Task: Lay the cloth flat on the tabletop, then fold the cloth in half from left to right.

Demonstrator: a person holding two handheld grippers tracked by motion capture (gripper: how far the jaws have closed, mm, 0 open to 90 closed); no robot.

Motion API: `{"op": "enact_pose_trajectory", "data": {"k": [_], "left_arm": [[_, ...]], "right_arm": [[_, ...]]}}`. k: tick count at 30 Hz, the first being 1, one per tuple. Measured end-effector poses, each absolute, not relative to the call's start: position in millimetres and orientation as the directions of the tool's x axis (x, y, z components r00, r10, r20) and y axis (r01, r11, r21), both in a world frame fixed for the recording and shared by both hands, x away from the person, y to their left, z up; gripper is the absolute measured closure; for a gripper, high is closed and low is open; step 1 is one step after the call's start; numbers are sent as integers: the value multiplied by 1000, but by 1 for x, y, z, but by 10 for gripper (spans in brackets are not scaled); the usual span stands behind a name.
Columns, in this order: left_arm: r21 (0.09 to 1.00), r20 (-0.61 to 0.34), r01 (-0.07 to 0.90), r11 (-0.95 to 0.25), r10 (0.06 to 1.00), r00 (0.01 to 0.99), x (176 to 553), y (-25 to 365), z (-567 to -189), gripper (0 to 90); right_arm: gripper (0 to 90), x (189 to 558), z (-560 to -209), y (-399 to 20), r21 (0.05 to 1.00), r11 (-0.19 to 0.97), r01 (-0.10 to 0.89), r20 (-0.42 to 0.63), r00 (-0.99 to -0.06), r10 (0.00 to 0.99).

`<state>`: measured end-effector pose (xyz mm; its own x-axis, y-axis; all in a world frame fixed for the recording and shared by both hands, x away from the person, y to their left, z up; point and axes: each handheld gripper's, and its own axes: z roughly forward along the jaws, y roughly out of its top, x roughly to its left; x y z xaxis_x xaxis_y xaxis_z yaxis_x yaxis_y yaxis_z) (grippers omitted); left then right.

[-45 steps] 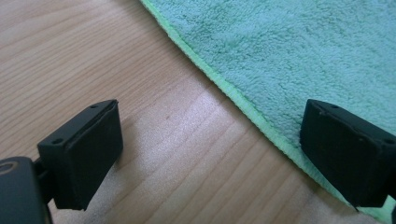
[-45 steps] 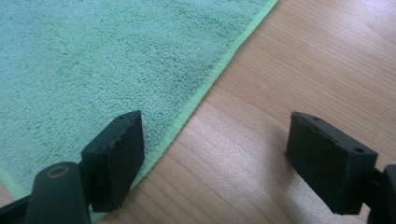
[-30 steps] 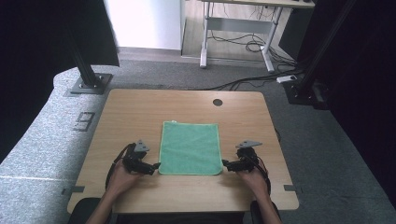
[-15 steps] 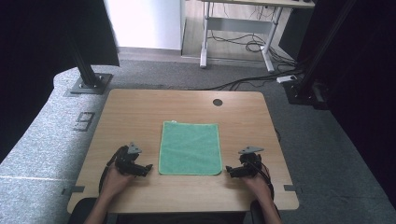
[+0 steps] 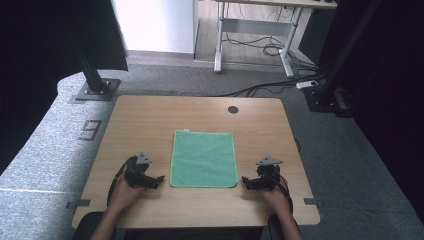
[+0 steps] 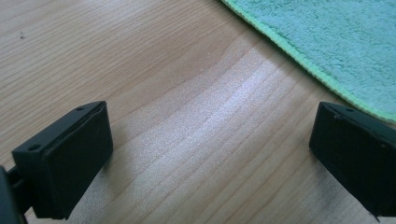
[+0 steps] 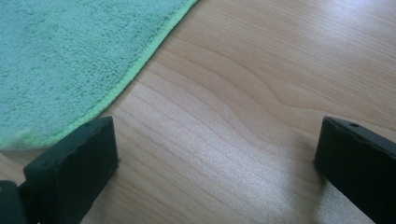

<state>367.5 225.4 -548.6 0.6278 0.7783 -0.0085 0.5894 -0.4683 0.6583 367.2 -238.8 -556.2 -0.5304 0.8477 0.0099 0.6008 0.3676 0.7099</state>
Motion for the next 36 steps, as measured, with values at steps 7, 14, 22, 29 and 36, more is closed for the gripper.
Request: {"op": "enact_pose_trajectory", "data": {"k": [7,14,22,29,36], "left_arm": [[659,-8,588,-469,778,629,368,225,-549,0],[652,-9,592,-473,776,630,371,225,-548,0],[638,13,594,-489,779,627,378,219,-544,0],[680,23,541,-495,752,659,384,191,-534,0],[636,68,531,-560,726,685,381,173,-543,0]], "right_arm": [[0,367,-556,-239,711,367,599,11,-532,847],[0,368,-556,-239,707,370,603,12,-534,846],[0,369,-553,-237,700,355,620,28,-521,853],[0,367,-541,-226,722,351,596,16,-523,852],[0,366,-539,-207,721,377,582,13,-555,832]]}}
